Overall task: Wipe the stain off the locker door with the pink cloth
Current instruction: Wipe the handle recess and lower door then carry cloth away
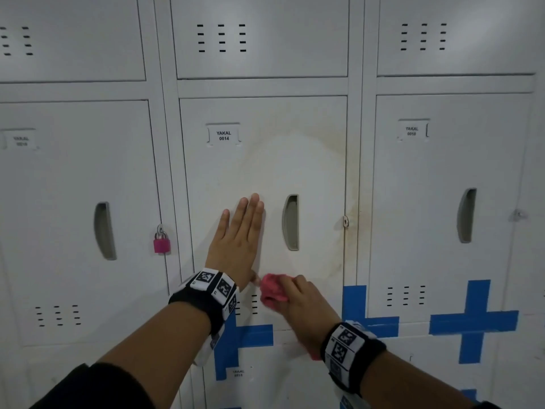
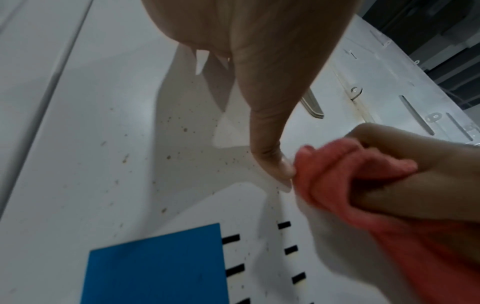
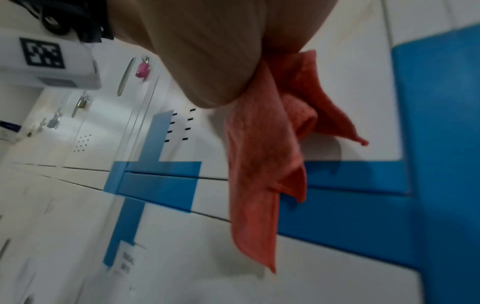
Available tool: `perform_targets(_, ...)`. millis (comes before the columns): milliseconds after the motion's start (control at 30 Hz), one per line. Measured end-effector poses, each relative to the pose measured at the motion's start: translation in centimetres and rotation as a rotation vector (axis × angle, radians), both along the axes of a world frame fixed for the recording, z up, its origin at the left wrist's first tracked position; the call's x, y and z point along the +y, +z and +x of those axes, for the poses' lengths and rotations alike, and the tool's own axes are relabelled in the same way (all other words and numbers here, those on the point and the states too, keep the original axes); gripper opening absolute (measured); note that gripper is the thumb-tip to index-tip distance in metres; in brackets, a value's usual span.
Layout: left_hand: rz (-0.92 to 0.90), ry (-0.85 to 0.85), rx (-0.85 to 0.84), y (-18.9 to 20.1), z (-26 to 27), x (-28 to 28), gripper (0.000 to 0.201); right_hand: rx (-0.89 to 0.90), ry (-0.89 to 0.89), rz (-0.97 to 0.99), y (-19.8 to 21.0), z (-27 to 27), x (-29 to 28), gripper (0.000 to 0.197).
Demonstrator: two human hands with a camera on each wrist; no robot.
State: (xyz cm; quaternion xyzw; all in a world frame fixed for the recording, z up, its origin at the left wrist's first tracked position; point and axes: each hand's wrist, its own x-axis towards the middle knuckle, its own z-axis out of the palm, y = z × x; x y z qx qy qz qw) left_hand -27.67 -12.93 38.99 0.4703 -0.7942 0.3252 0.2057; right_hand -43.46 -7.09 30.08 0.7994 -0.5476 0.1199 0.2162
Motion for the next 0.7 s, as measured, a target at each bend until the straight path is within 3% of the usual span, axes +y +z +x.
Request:
perform_targets(100, 0.057, 0.008, -0.019, 0.5, 0.0, 0.5, 0.157, 0.013, 0.013, -0.028, 1.3, -2.1, 0.5, 0.048)
perform_targets(133, 0.081, 0.0, -0.021, 0.7, 0.0, 0.7, 0.158, -0.042, 0.001, -0.074, 1.9, -2.7, 1.1, 0.035)
perform_targets(200, 0.129, -0.024, -0.031, 1.1, 0.3, 1.3, 0.155, -0.218, 0.01, -0.126, 3.7, -3.4, 2.5, 0.033)
perform_targets(400, 0.192, -0.159, 0.108, 3.3, 0.5, 3.4, 0.112, -0.499, 0.001, -0.223, 11.3, -3.2, 6.0, 0.018)
perform_targets(533, 0.283, -0.208, 0.172, 5.0, 0.5, 4.5, 0.098, -0.625, -0.057, -0.215, 15.5, -3.1, 7.2, 0.046)
perform_targets(700, 0.34, -0.182, 0.1, 7.1, 1.1, 5.9, 0.103, -0.554, -0.089, -0.211, 18.2, -3.4, 7.8, 0.092)
